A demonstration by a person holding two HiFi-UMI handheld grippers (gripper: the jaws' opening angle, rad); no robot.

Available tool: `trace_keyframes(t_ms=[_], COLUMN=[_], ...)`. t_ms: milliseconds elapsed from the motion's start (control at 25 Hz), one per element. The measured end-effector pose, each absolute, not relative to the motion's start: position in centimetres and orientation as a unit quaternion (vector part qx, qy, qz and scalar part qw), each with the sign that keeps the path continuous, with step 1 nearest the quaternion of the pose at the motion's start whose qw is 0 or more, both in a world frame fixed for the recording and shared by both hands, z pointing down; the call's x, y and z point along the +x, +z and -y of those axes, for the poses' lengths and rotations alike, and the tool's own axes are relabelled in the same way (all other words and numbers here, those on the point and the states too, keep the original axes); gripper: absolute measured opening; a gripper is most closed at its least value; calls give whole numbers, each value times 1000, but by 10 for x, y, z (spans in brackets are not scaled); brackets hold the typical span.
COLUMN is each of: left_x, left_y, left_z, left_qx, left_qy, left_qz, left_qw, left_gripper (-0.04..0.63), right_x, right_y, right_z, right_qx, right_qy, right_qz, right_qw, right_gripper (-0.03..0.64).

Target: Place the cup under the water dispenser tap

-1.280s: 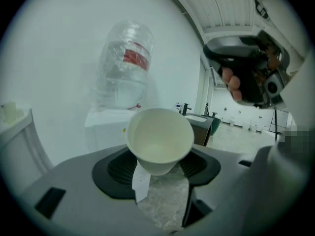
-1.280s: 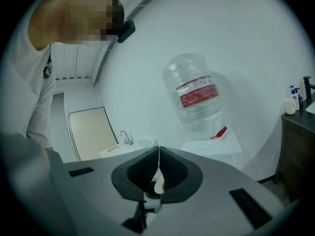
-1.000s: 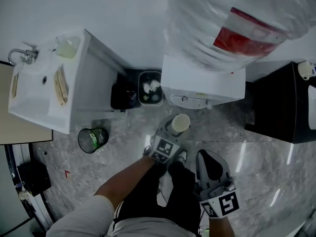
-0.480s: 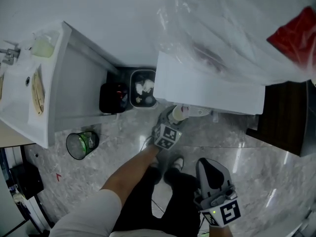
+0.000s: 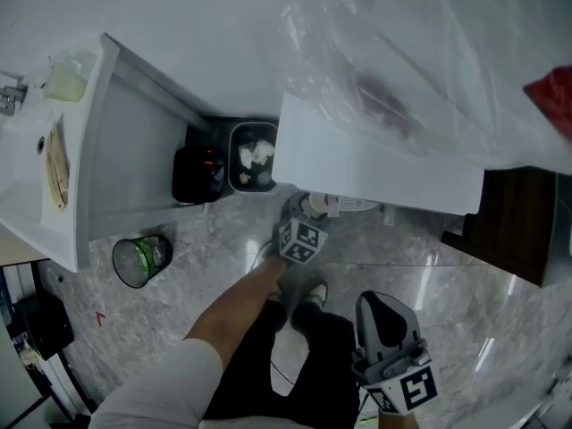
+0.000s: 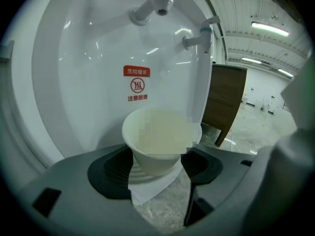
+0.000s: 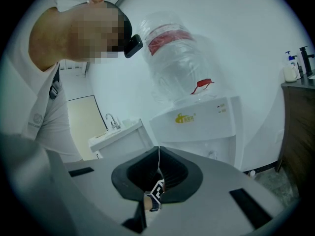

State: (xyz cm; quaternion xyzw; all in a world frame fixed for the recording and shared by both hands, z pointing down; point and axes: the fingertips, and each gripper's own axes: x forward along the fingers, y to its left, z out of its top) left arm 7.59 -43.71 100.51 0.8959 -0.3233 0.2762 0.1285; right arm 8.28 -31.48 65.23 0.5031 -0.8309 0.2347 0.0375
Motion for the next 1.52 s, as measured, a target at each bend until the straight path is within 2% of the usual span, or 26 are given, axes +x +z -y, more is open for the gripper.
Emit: trace_keyframes(t_ms=[200, 520, 880, 960, 1080, 1200, 1320, 1520], left_x=[70, 37, 16, 12, 1, -9, -21, -29], left_y=[994, 941, 741, 693, 617, 547, 491, 429], left_z=[430, 395, 324, 311, 301, 284, 270, 254], left_qx=[899, 892, 921, 927, 934, 937, 934, 932], left_qy=[272, 278, 235, 218, 183, 160, 146, 120], left_qz=[317, 322, 270, 259, 259, 264, 281, 296], left_qw=[133, 151, 157, 159, 162, 164, 164, 172], left_gripper=[319, 325, 321, 278, 164, 95, 45, 20], right_x=[76, 62, 47, 45, 42, 36, 26, 14], right_y=[649, 621, 543, 524, 497, 467, 438, 398], right_z=[309, 305, 291, 287, 278, 262, 247, 234], right_qx=[493, 485, 506, 513, 523, 531, 532, 540], right_qy=[243, 258, 242, 233, 221, 224, 220, 198], right_qz=[834, 835, 826, 823, 820, 814, 816, 817], right_qw=[42, 41, 64, 69, 75, 69, 58, 41], right_gripper=[17, 17, 17, 17, 17, 17, 17, 17])
